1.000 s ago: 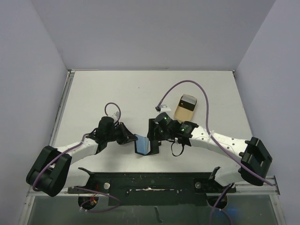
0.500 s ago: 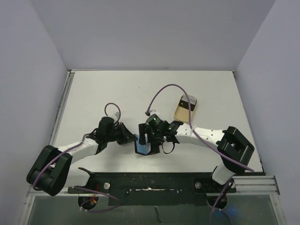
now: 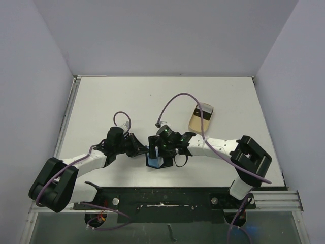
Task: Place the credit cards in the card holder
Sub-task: Open the card holder at the center of the board.
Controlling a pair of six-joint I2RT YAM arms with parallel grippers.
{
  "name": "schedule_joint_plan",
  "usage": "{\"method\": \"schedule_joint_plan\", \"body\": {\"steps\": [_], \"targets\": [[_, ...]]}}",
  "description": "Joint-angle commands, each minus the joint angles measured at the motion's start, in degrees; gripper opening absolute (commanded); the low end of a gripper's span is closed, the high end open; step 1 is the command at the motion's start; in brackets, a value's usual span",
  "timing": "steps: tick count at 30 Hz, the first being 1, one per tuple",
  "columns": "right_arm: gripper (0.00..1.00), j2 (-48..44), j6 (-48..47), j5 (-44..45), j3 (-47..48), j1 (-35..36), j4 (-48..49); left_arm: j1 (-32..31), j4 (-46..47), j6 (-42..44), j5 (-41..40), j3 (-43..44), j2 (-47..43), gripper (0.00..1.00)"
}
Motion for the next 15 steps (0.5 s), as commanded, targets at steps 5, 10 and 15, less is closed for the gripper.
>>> {"method": "schedule_joint_plan", "body": {"steps": [5, 10, 15], "targets": [[0.74, 1.0, -0.1, 0.9, -1.2, 0.5, 1.6, -0.3, 0.6, 1.2, 0.1, 1.0, -0.3, 0.03], [0.74, 1.5, -0.1, 1.0, -1.2, 0.4, 2.0, -0.3, 1.3, 0.3, 0.5, 0.9, -0.5, 0.06], [0.72, 1.5, -0.2, 1.5, -1.3, 0.3, 2.0, -0.3, 1.5, 0.2, 0.6, 0.9, -0.1, 0.09]]}}
